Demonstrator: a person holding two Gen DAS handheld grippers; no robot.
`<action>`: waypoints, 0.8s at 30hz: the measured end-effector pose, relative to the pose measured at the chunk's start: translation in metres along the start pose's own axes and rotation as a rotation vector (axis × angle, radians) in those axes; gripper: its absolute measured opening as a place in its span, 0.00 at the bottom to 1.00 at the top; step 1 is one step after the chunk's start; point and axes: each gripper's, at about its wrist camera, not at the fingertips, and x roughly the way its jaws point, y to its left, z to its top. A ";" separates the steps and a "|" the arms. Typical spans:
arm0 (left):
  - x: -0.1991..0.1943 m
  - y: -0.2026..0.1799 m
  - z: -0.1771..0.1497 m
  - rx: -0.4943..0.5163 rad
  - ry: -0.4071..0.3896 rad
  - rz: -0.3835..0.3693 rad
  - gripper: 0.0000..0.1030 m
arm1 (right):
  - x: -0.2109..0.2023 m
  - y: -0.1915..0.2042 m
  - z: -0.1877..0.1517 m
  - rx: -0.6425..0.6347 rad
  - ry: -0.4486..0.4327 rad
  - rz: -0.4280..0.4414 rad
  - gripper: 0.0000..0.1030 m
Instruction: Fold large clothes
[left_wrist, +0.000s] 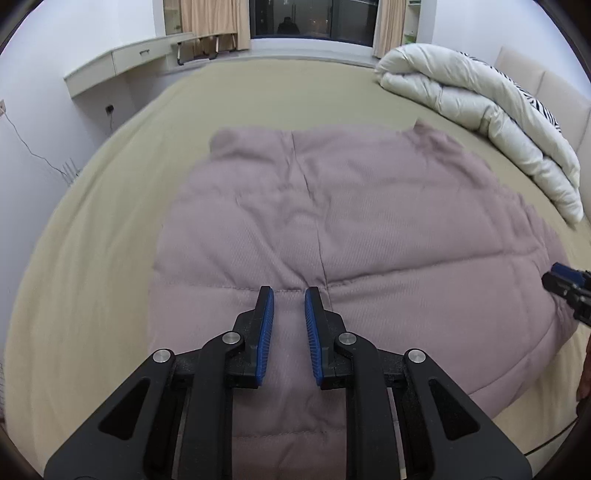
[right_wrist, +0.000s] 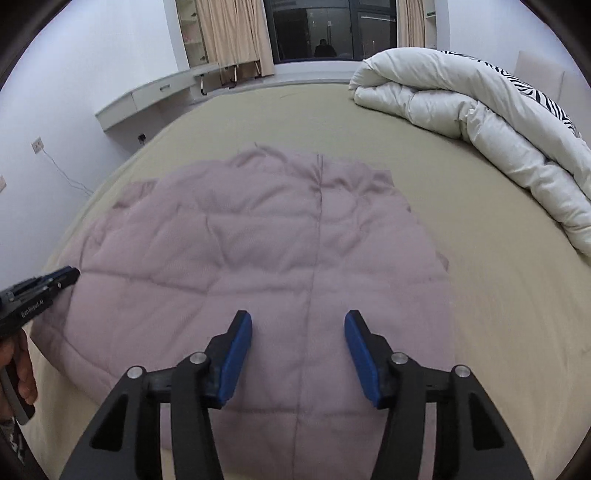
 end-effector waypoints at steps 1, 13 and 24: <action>0.006 -0.004 -0.003 0.021 -0.001 0.004 0.16 | 0.007 -0.001 -0.010 -0.018 0.011 0.009 0.56; -0.025 -0.005 0.002 -0.060 -0.011 -0.070 0.16 | -0.006 0.027 -0.005 0.033 -0.009 -0.010 0.55; 0.022 -0.014 -0.014 0.020 0.044 -0.024 0.17 | 0.032 0.103 -0.015 -0.152 -0.042 0.014 0.66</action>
